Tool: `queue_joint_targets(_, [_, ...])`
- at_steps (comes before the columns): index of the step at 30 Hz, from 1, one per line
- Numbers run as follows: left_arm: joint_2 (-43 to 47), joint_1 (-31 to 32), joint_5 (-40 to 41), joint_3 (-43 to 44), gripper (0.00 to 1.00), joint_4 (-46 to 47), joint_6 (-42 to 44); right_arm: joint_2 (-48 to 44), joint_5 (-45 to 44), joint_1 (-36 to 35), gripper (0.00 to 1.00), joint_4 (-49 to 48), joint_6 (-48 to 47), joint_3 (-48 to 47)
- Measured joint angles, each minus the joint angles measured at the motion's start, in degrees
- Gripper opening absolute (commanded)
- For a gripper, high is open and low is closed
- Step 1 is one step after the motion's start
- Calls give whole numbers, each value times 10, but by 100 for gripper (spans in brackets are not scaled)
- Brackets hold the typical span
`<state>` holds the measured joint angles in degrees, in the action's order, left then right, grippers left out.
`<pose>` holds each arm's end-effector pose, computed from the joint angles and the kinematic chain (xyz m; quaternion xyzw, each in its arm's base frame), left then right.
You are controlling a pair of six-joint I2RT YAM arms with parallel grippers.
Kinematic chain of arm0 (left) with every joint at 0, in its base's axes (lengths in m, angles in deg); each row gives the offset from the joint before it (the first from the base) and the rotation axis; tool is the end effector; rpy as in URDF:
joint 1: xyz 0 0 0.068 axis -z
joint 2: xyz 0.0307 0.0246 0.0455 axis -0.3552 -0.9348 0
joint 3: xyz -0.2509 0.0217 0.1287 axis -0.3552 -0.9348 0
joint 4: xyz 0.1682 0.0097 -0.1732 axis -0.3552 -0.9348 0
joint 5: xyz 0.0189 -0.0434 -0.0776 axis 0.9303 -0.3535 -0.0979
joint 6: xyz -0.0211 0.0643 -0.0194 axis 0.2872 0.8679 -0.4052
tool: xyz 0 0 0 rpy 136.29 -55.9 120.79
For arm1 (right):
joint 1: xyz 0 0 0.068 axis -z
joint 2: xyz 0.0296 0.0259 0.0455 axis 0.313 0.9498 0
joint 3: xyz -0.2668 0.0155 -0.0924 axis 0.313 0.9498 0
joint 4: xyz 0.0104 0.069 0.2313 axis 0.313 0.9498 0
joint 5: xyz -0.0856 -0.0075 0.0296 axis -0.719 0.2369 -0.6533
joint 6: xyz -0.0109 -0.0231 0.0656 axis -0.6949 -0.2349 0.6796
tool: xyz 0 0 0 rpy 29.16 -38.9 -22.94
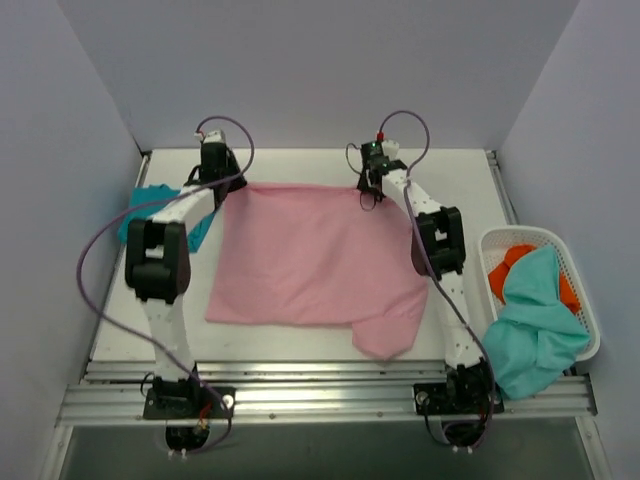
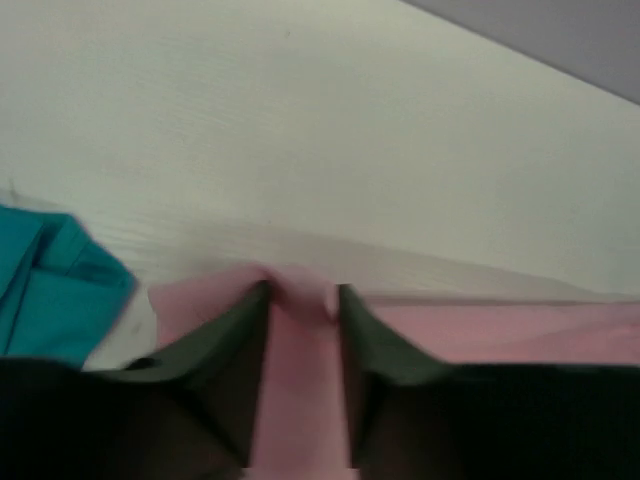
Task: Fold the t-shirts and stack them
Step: Flatten out the tshirt
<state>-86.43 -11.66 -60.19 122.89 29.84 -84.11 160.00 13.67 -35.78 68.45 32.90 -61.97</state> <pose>0.4693 -0.0697 0.2511 -0.1465 0.8497 -0.1079 0.4948 0.5448 0.1591 0.1919 0.1363 0.8753 0.0897 0.4551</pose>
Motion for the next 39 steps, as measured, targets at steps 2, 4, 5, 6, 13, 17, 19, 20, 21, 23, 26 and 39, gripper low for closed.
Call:
queue_joint_targets(2, [-108, -17, -28, 82, 94, -8, -7, 99, -9, 7, 100, 10, -3, -145])
queue_joint_targets(4, [-194, -30, -42, 182, 94, -40, -16, 129, -9, 17, 100, 11, -9, -233])
queue_joint_targets(5, [-226, -36, -48, 228, 94, -49, -18, 121, -16, 23, 100, 5, -11, -238])
queue_joint_targets(6, [-236, -40, -50, 248, 94, -57, -21, 104, -22, 28, 100, -2, -14, -233])
queue_joint_targets(13, [-113, -46, -32, 198, 94, -41, -31, -141, -94, 46, 100, -109, -49, -20])
queue_joint_targets(17, [20, -43, -12, 137, 94, -12, -30, -267, -115, 25, 100, -166, -57, 69])
queue_joint_targets(19, [95, -42, 3, 87, 94, 13, -30, -308, -115, 15, 100, -180, -53, 103])
queue_joint_targets(20, [126, -40, 8, 61, 94, 28, -30, -325, -113, 10, 100, -185, -48, 123])
queue_joint_targets(21, [155, -38, 14, 33, 94, 38, -31, -340, -108, 7, 100, -194, -44, 149])
queue_joint_targets(23, [199, -33, 22, -19, 94, 53, -34, -370, -94, 1, 100, -216, -33, 226])
queue_joint_targets(26, [235, -12, 40, -105, 94, 62, -41, -389, -84, -12, 100, -229, -18, 346])
queue_joint_targets(39, [319, 108, 121, -358, 95, -5, -97, -744, -120, -126, 100, -167, 178, 820])
